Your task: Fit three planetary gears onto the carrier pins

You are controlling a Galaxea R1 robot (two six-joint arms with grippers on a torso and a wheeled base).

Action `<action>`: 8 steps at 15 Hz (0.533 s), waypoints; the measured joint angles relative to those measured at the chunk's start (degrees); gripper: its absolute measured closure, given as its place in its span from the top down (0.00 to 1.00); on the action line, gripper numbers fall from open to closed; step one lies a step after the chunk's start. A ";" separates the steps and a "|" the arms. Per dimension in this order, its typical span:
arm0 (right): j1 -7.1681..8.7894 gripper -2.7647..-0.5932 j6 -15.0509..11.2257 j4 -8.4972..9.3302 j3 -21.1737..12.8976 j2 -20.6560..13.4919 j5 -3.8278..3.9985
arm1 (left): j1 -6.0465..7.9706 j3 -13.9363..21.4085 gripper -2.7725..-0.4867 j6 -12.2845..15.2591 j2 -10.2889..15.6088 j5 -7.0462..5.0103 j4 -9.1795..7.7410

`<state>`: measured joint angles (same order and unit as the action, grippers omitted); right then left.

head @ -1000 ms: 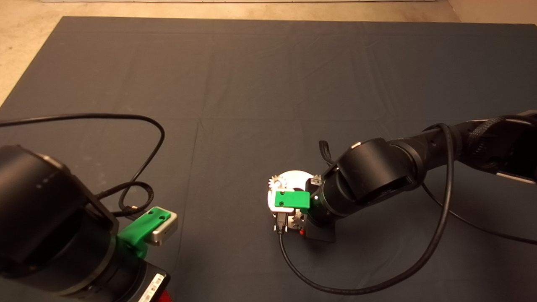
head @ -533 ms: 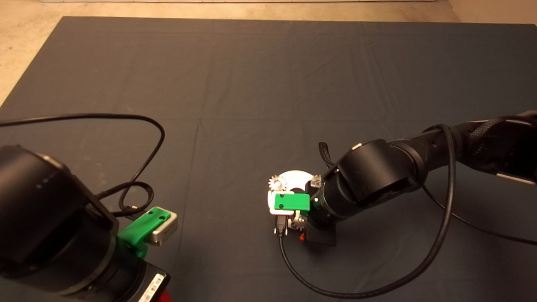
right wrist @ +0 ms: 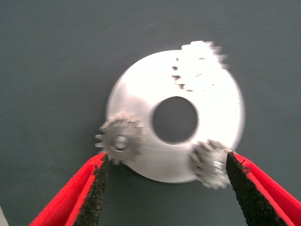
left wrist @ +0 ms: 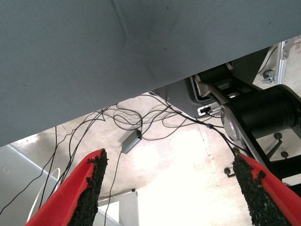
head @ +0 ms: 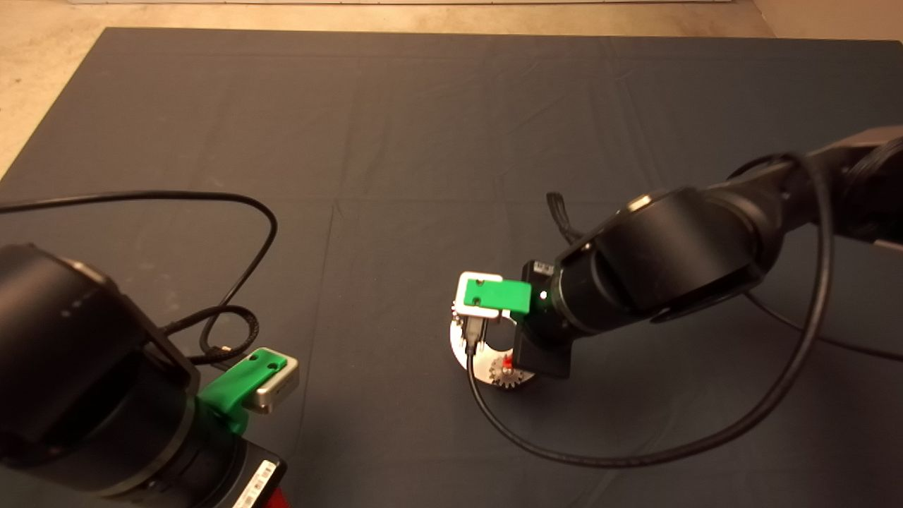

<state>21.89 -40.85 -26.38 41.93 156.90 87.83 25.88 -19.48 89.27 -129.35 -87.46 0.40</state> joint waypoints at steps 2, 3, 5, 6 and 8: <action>3.43 0.61 -2.64 0.00 -0.20 -1.14 -0.01 | 0.00 -0.02 0.64 0.02 0.46 0.02 0.00; 4.02 0.64 -3.71 0.01 -0.23 -2.46 -0.34 | 0.00 -0.06 0.68 0.04 1.18 0.02 0.00; 4.07 0.65 -5.33 0.10 -0.20 -8.23 -0.81 | 0.00 -0.37 0.68 0.04 2.84 -0.02 -0.05; 4.29 0.69 -6.07 0.48 -0.03 -13.49 -0.84 | 0.00 -0.63 0.71 0.03 3.28 -0.02 -0.05; 4.65 0.72 -7.56 2.74 0.67 -25.39 -0.44 | 0.00 -0.80 0.75 0.00 4.27 0.02 -0.04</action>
<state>26.54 -48.41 -23.64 42.61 131.51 87.39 25.88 -20.29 89.27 -125.08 -87.43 0.36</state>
